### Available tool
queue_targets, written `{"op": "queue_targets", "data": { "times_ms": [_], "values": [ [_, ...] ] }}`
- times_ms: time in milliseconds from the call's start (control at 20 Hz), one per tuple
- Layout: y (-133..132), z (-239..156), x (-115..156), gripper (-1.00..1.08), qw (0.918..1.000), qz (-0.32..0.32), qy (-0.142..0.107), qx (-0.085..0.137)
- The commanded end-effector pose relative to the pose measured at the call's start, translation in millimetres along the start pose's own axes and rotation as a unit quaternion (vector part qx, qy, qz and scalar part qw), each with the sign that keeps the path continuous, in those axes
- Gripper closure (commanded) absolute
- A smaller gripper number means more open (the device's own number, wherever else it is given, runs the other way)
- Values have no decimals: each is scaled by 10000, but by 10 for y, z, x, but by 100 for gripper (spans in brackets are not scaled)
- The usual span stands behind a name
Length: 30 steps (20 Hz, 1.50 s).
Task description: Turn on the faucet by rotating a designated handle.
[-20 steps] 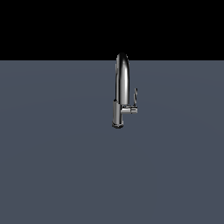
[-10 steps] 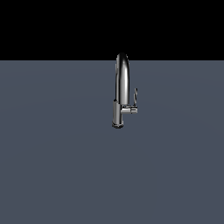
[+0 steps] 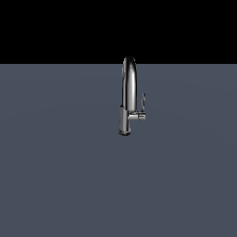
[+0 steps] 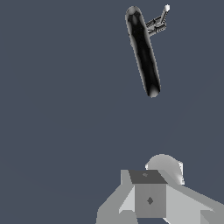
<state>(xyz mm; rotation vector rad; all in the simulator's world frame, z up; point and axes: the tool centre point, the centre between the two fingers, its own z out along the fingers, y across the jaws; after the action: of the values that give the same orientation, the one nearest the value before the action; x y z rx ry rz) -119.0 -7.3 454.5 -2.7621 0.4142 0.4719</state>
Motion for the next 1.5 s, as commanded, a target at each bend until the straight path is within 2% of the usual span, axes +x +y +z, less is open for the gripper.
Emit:
{"op": "queue_targets", "data": {
  "times_ms": [0,400,750,1100,1450],
  "values": [
    [-3,0,158,108,9996,172,-171,174],
    [25,38,659,108,9920,720,-726,739],
    [92,123,1099,108,9772,1207,-1226,1248],
    [198,267,1538,108,9533,1709,-1744,1777],
    [341,486,1978,108,9181,2239,-2291,2335]
  ]
}}
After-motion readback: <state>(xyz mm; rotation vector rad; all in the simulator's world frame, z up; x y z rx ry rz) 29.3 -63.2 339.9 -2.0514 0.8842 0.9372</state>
